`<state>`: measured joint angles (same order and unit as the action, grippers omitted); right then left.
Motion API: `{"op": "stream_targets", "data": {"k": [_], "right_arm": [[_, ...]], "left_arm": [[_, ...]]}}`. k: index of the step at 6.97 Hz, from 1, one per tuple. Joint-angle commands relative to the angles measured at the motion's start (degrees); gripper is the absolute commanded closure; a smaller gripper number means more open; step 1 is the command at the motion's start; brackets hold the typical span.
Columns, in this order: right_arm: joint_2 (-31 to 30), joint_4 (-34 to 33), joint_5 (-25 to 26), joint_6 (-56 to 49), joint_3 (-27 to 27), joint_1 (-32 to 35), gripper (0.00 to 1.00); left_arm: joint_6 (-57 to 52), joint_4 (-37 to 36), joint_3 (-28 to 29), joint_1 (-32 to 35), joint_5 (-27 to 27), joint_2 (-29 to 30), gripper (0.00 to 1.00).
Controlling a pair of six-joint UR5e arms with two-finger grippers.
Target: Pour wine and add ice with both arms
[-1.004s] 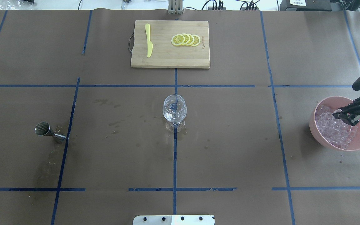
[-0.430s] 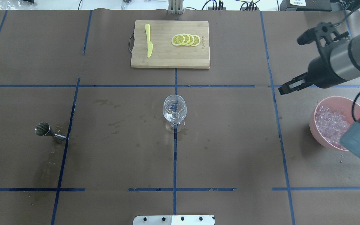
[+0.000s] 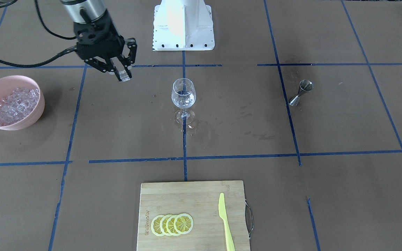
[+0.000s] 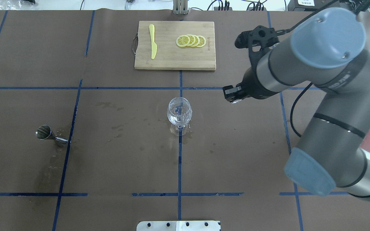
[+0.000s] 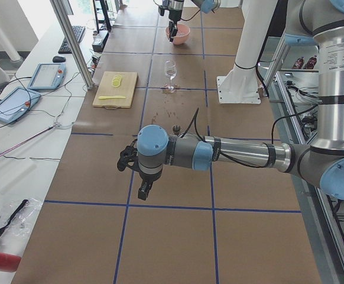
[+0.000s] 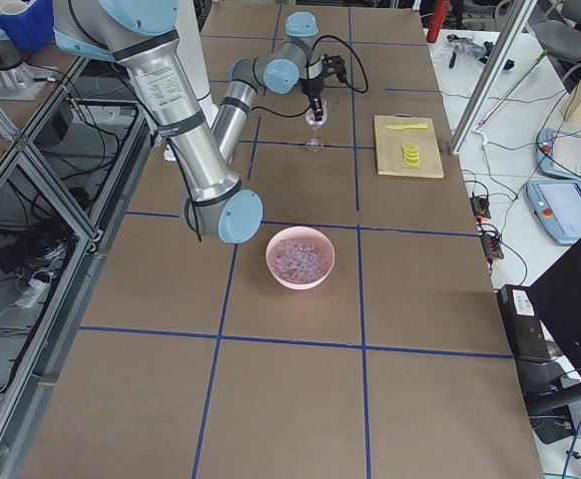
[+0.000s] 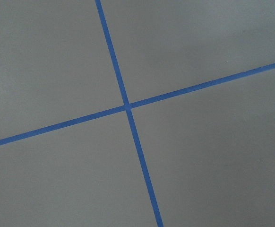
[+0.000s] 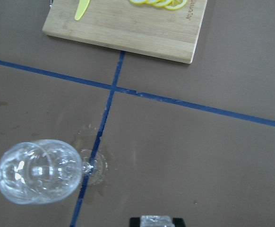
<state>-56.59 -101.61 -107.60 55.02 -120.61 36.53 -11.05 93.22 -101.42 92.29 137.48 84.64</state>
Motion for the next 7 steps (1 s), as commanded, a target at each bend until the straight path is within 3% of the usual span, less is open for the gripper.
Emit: {"op": "stream_targets", "data": {"k": [1, 4, 7], "right_arm": [[8.3, -1.75, 8.61, 8.67, 5.53, -6.63, 1.0], [16.06, -3.59, 13.63, 11.25, 12.84, -8.49, 1.0], [15.55, -3.59, 16.54, 11.16, 13.91, -10.42, 1.0]], "left_arm": [[-0.03, 0.03, -0.01, 0.0, 0.07, 0.0, 0.0], [-0.03, 0.03, -0.01, 0.0, 0.07, 0.0, 0.0], [-0.03, 0.03, 0.17, 0.0, -0.02, 0.0, 0.0]]}}
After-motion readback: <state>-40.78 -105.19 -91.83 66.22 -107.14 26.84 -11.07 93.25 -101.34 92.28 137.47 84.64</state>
